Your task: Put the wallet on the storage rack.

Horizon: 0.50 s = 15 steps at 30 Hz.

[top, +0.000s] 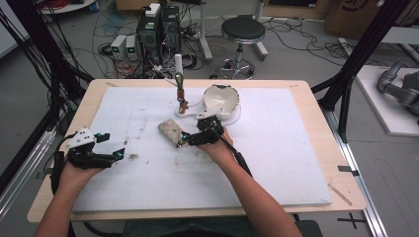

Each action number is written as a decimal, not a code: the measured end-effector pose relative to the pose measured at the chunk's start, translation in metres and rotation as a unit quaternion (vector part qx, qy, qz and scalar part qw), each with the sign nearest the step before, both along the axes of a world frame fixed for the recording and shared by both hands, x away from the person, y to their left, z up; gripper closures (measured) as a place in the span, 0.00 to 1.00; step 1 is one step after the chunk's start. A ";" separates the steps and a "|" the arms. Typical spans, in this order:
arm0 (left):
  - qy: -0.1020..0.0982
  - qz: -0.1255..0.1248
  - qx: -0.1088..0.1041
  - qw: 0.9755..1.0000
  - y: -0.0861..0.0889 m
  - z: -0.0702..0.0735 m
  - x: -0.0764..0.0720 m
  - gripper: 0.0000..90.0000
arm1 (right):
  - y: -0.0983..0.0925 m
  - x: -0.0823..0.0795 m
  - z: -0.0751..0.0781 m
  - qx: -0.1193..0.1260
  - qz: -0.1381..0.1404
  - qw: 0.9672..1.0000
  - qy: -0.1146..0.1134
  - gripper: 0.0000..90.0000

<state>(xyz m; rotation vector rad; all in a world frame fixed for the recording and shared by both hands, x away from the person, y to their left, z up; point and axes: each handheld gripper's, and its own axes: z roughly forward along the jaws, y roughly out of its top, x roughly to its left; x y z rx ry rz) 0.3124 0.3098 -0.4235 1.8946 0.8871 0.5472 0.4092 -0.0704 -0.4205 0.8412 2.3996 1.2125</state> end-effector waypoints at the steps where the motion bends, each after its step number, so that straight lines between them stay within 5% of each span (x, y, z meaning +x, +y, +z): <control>1: 0.001 0.000 0.000 1.000 0.000 0.000 0.000 0.18 | 0.003 0.000 -0.002 -0.002 0.000 1.000 0.005 0.20; 15: 0.005 -0.003 0.002 1.000 -0.001 -0.002 0.001 0.18 | 0.025 0.006 -0.021 -0.002 0.002 0.999 0.032 0.20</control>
